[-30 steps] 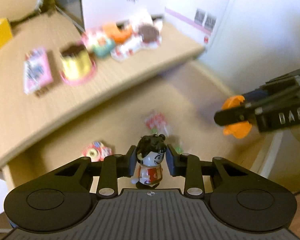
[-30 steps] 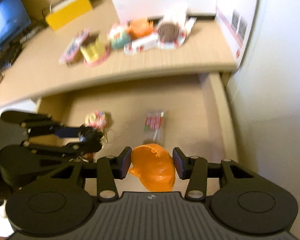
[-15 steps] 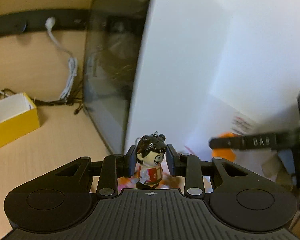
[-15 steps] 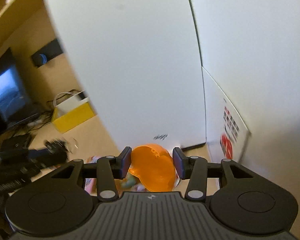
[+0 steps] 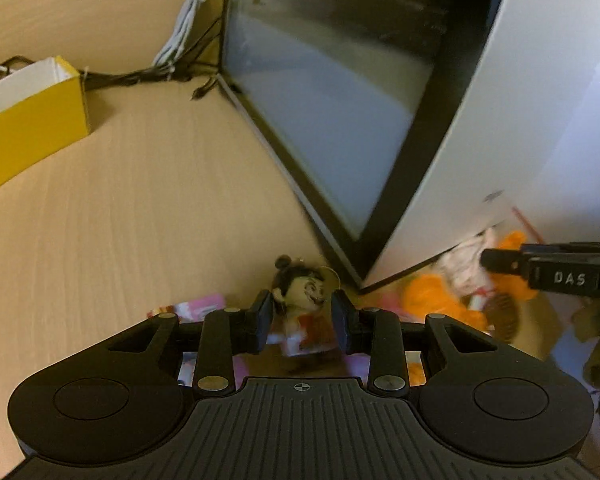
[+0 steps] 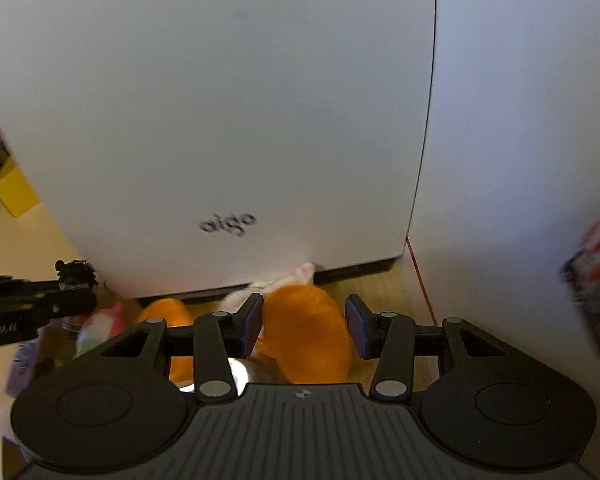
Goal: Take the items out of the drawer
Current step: 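Carry the doll and orange piece onto the desk, open both grippers, then grasp the red-white Hello Kitty keychain in the drawer with the right gripper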
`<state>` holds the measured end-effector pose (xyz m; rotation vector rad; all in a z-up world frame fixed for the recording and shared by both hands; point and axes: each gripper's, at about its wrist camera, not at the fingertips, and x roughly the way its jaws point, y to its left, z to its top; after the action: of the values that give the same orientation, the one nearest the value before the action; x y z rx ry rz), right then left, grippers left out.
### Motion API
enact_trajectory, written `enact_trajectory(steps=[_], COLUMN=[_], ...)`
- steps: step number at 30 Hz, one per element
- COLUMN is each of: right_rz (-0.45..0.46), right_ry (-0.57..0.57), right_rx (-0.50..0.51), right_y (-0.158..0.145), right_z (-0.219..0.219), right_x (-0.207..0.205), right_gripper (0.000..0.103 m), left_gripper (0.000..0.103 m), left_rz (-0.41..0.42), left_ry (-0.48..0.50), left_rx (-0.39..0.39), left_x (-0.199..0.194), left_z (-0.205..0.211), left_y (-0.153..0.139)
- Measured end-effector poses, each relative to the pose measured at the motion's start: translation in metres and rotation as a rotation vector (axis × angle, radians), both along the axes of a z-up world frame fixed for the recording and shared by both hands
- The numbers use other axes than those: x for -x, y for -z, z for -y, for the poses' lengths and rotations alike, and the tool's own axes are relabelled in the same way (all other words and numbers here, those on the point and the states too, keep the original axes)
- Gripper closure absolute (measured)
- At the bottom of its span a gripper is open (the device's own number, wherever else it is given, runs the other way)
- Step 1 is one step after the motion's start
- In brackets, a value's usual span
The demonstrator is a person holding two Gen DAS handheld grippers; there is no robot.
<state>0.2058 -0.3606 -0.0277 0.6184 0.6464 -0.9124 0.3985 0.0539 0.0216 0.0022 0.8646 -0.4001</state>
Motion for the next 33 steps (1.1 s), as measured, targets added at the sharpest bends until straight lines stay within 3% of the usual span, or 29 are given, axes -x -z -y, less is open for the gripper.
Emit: enact_trajectory(steps=[4,7,10,14,16,20,23,26,30,33], right_rz=[0.024,0.046,0.041,0.091,0.114,0.128,0.047,-0.046,-0.190,-0.234], right_ry=[0.003,-0.009,-0.024,-0.004,0.001,-0.201,-0.383,-0.537,-0.673,-0.730], right_rx=[-0.001,0.097,0.217,0.308,0.296,0.090,-0.019,-0.071,-0.048,-0.035], right_y=[0.005,-0.018,-0.046,-0.067,-0.069,-0.053,-0.023,0.006,0.049,0.079], right_z=[0.005,-0.007,-0.029,-0.065,-0.086,-0.094,-0.123,-0.178,-0.202,-0.203], right_x=[0.000,0.004,0.008,0.028,0.039,0.050,0.029,-0.007,-0.053,-0.087], right_gripper=[0.053,0.044,0.028,0.017,0.016,0.016,0.016,0.017,0.019,0.019], left_gripper=[0.068,0.068,0.068,0.068,0.068,0.068,0.068,0.068,0.068,0.068], left_rz=[0.044,0.127,0.201,0.238,0.216,0.130,0.061,0.019,-0.013,-0.034], left_ry=[-0.040,-0.044,-0.030,-0.018,-0.039,-0.094,-0.168,-0.262,-0.344,-0.373], left_rx=[0.048,0.063,0.076,0.070,0.055,0.035,0.044,0.053,0.022,-0.019], left_x=[0.010,0.024,0.058,0.112,0.136,0.171,0.188,0.208,0.227,0.237], left_z=[-0.013,-0.019,-0.027,-0.034,-0.038,-0.048,-0.060,-0.076,-0.092,-0.094], left_y=[-0.011,-0.031,-0.053,-0.066,-0.063,-0.039,-0.018,-0.004,0.000,0.000])
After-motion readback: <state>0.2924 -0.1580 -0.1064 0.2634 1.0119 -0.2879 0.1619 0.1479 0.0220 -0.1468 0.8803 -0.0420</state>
